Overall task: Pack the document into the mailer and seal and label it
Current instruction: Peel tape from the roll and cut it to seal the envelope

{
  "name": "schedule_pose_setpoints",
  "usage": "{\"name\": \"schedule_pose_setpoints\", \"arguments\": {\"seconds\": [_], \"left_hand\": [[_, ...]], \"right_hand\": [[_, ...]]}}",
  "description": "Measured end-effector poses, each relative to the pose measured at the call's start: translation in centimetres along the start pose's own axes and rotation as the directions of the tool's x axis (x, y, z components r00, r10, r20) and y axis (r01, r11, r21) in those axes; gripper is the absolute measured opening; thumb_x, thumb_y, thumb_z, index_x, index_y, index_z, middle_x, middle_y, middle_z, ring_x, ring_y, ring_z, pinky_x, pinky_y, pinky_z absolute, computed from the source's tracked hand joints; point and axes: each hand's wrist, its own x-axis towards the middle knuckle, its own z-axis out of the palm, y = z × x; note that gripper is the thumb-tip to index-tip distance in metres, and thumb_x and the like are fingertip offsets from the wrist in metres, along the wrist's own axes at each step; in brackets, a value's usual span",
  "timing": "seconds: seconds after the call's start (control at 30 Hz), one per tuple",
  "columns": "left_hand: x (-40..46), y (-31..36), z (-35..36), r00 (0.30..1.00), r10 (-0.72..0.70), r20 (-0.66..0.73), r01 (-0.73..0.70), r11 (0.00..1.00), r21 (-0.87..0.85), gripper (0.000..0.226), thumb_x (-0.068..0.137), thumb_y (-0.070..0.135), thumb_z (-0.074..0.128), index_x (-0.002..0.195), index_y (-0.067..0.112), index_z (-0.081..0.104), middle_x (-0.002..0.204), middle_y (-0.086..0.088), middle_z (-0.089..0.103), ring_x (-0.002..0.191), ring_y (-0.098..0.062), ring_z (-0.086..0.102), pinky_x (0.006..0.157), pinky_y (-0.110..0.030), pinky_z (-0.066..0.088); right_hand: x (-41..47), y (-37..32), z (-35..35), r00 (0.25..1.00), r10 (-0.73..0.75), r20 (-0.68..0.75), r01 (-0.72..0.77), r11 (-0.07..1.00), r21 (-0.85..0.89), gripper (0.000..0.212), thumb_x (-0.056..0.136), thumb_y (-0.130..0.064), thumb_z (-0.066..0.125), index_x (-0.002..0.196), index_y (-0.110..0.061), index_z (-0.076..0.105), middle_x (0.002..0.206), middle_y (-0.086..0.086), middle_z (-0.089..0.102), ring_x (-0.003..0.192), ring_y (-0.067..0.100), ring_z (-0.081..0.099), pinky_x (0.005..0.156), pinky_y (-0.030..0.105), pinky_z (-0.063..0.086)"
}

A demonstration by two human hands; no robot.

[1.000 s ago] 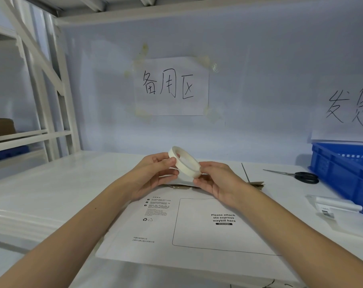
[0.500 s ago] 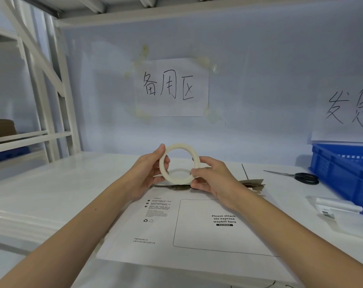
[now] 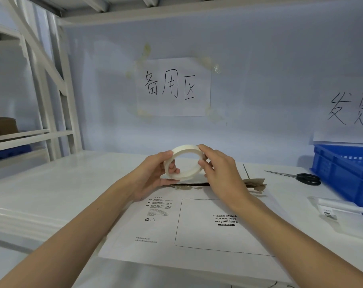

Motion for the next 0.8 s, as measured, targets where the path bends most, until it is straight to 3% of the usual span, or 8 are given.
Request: {"name": "schedule_pose_setpoints", "arguments": {"seconds": [0.1, 0.23, 0.3, 0.4, 0.53, 0.6, 0.8], "left_hand": [[0.1, -0.1, 0.0, 1.000, 0.002, -0.009, -0.002, 1.000, 0.018, 0.026, 0.084, 0.036, 0.059, 0.077, 0.011, 0.056, 0.074, -0.004, 0.052, 0.089, -0.023, 0.059, 0.091, -0.045, 0.056], [-0.1, -0.1, 0.1, 0.998, 0.058, 0.009, -0.059, 0.985, 0.163, 0.018, 0.075, 0.020, 0.055, 0.078, 0.003, 0.058, 0.087, -0.016, 0.058, 0.095, -0.025, 0.064, 0.095, -0.043, 0.052], [-0.2, -0.1, 0.3, 0.995, 0.092, 0.024, -0.096, 0.966, 0.241, 0.022, 0.064, 0.018, 0.060, 0.078, 0.000, 0.061, 0.085, -0.017, 0.059, 0.091, -0.025, 0.065, 0.087, -0.037, 0.052], [-0.3, -0.2, 0.5, 0.996, 0.084, 0.042, -0.092, 0.959, 0.269, 0.017, 0.069, 0.013, 0.053, 0.078, 0.000, 0.059, 0.082, -0.017, 0.057, 0.084, -0.025, 0.063, 0.080, -0.034, 0.051], [-0.3, -0.4, 0.5, 0.997, 0.053, 0.049, -0.066, 0.934, 0.350, 0.026, 0.072, 0.011, 0.048, 0.082, -0.012, 0.054, 0.086, -0.019, 0.055, 0.082, -0.024, 0.063, 0.073, -0.027, 0.055], [-0.4, -0.4, 0.6, 0.997, 0.044, 0.062, -0.064, 0.930, 0.361, 0.022, 0.071, 0.010, 0.047, 0.080, -0.006, 0.059, 0.084, -0.017, 0.059, 0.084, -0.026, 0.063, 0.075, -0.028, 0.055], [-0.3, -0.3, 0.6, 0.996, 0.038, 0.075, -0.060, 0.945, 0.322, 0.021, 0.070, 0.008, 0.050, 0.081, 0.007, 0.068, 0.082, -0.016, 0.062, 0.089, -0.032, 0.065, 0.078, -0.029, 0.055]], "right_hand": [[-0.1, -0.3, -0.1, 0.999, -0.041, 0.010, 0.042, 0.994, -0.104, 0.030, 0.102, -0.016, 0.047, 0.129, -0.028, 0.052, 0.088, -0.001, 0.054, 0.079, 0.018, 0.050, 0.074, 0.037, 0.049], [-0.3, -0.5, -0.2, 0.997, -0.077, 0.027, 0.081, 0.972, -0.219, 0.048, 0.096, -0.002, 0.050, 0.135, -0.029, 0.051, 0.107, -0.003, 0.054, 0.089, 0.006, 0.049, 0.074, 0.032, 0.046], [-0.5, -0.6, -0.1, 0.989, -0.128, 0.074, 0.144, 0.946, -0.290, 0.060, 0.087, 0.004, 0.054, 0.135, -0.031, 0.049, 0.114, -0.003, 0.051, 0.093, 0.014, 0.051, 0.072, 0.035, 0.048], [-0.7, -0.8, 0.1, 0.966, -0.223, 0.135, 0.258, 0.888, -0.381, 0.072, 0.073, 0.009, 0.063, 0.133, -0.028, 0.051, 0.113, -0.001, 0.051, 0.092, 0.018, 0.046, 0.066, 0.034, 0.049], [-0.7, -0.9, 0.5, 0.936, -0.298, 0.185, 0.350, 0.836, -0.422, 0.062, 0.076, 0.004, 0.067, 0.130, -0.021, 0.051, 0.113, -0.001, 0.053, 0.094, 0.022, 0.052, 0.063, 0.041, 0.054], [-0.5, -0.5, 0.9, 0.927, -0.333, 0.172, 0.374, 0.838, -0.397, 0.060, 0.073, 0.007, 0.070, 0.125, -0.018, 0.053, 0.111, -0.002, 0.056, 0.091, 0.022, 0.054, 0.059, 0.041, 0.054], [-0.2, -0.2, 1.0, 0.970, -0.237, 0.044, 0.241, 0.940, -0.242, 0.022, 0.091, -0.007, 0.065, 0.113, -0.011, 0.066, 0.106, 0.001, 0.062, 0.090, 0.023, 0.060, 0.071, 0.040, 0.054]]}}
